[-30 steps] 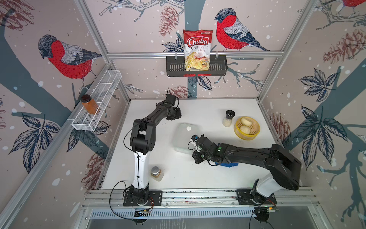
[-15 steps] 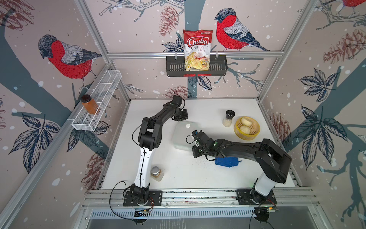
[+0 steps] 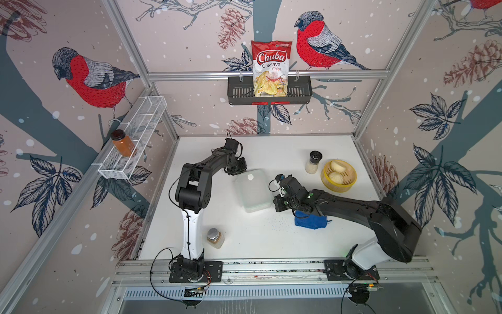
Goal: Wipe the insides of the lunch boxes
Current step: Adjust the lunch box at the center of the board.
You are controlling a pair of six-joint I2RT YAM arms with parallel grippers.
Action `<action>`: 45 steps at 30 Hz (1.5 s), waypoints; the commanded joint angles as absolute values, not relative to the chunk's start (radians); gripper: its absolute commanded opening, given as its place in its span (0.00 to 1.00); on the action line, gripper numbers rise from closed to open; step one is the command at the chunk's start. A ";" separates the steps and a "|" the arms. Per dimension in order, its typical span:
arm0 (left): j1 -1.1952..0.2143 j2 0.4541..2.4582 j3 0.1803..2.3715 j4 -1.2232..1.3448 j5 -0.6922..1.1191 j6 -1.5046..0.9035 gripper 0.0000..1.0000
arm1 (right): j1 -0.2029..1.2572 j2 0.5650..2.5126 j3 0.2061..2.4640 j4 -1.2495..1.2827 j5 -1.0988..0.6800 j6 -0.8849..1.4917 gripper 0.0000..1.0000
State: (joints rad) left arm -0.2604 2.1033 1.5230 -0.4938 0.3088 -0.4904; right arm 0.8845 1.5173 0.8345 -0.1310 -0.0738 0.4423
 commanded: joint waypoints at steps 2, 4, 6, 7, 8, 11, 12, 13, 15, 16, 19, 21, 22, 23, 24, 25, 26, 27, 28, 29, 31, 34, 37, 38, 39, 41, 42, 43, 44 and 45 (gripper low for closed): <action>-0.257 2.043 1.448 -0.485 0.277 -0.508 0.22 | 0.954 1.454 0.810 -0.211 -0.143 0.373 0.00; -0.255 2.025 1.428 -0.489 0.267 -0.514 0.22 | 1.009 1.456 0.820 -0.220 -0.147 0.384 0.00; -0.256 2.008 1.409 -0.489 0.263 -0.520 0.22 | 1.049 1.482 0.827 -0.208 -0.159 0.405 0.00; -0.255 1.999 1.400 -0.489 0.262 -0.523 0.22 | 1.064 1.501 0.829 -0.200 -0.155 0.416 0.00; -0.256 1.988 1.388 -0.491 0.261 -0.527 0.22 | 1.069 1.522 0.831 -0.193 -0.149 0.425 0.00; -0.256 1.947 1.342 -0.488 0.251 -0.532 0.22 | 1.064 1.575 0.846 -0.199 -0.109 0.430 0.00; -0.256 1.934 1.326 -0.485 0.249 -0.533 0.22 | 1.056 1.584 0.850 -0.203 -0.103 0.430 0.00; -0.256 1.918 1.310 -0.483 0.248 -0.535 0.22 | 1.046 1.593 0.855 -0.206 -0.098 0.430 0.00; -0.256 1.891 1.274 -0.472 0.252 -0.539 0.22 | 1.017 1.604 0.856 -0.210 -0.091 0.428 0.00; -0.256 1.875 1.253 -0.460 0.261 -0.543 0.22 | 0.999 1.608 0.855 -0.211 -0.081 0.427 0.00; -0.260 1.835 1.189 -0.437 0.286 -0.557 0.22 | 0.934 1.620 0.852 -0.168 -0.081 0.412 0.00; -0.260 1.804 1.145 -0.437 0.282 -0.559 0.22 | 0.890 1.639 0.866 -0.138 -0.095 0.401 0.00; -0.260 1.785 1.120 -0.439 0.274 -0.559 0.22 | 0.863 1.653 0.876 -0.128 -0.094 0.396 0.00; -0.261 1.767 1.097 -0.445 0.263 -0.558 0.22 | 0.843 1.668 0.890 -0.119 -0.094 0.389 0.00; -0.261 1.753 1.079 -0.450 0.253 -0.556 0.22 | 0.827 1.679 0.899 -0.110 -0.092 0.384 0.00; -0.260 1.739 1.063 -0.457 0.245 -0.555 0.22 | 0.812 1.690 0.909 -0.098 -0.096 0.380 0.00; -0.260 1.728 1.050 -0.466 0.233 -0.553 0.22 | 0.799 1.705 0.923 -0.093 -0.097 0.373 0.00; -0.261 1.720 1.041 -0.473 0.224 -0.554 0.23 | 0.789 1.715 0.929 -0.087 -0.093 0.369 0.00; -0.261 1.712 1.034 -0.482 0.215 -0.554 0.23 | 0.776 1.726 0.934 -0.079 -0.089 0.366 0.00; -0.260 1.708 1.031 -0.490 0.205 -0.557 0.23 | 0.762 1.735 0.938 -0.076 -0.093 0.362 0.00; -0.258 1.699 1.042 -0.513 0.184 -0.559 0.23 | 0.736 1.736 0.932 -0.074 -0.097 0.362 0.00; -0.255 1.678 1.117 -0.580 0.124 -0.558 0.23 | 0.701 1.685 0.883 -0.076 -0.115 0.365 0.00; -0.256 1.647 1.240 -0.666 0.039 -0.551 0.24 | 0.646 1.605 0.812 -0.075 -0.150 0.374 0.03; -0.256 1.630 1.282 -0.690 0.012 -0.548 0.24 | 0.618 1.577 0.784 -0.062 -0.188 0.380 0.07; -0.260 1.614 1.310 -0.705 -0.003 -0.546 0.24 | 0.592 1.552 0.758 -0.042 -0.239 0.385 0.10; -0.283 1.573 1.349 -0.693 0.010 -0.534 0.28 | 0.528 1.505 0.691 0.050 -0.400 0.406 0.25; -0.299 1.560 1.353 -0.672 0.049 -0.531 0.29 | 0.503 1.493 0.667 0.099 -0.479 0.423 0.34; -0.320 1.557 1.349 -0.641 0.119 -0.526 0.29 | 0.480 1.487 0.645 0.155 -0.556 0.446 0.41; -0.347 1.564 1.344 -0.619 0.176 -0.524 0.29 | 0.464 1.491 0.635 0.198 -0.616 0.465 0.45; -0.373 1.577 1.344 -0.613 0.197 -0.526 0.28 | 0.459 1.494 0.628 0.234 -0.654 0.483 0.47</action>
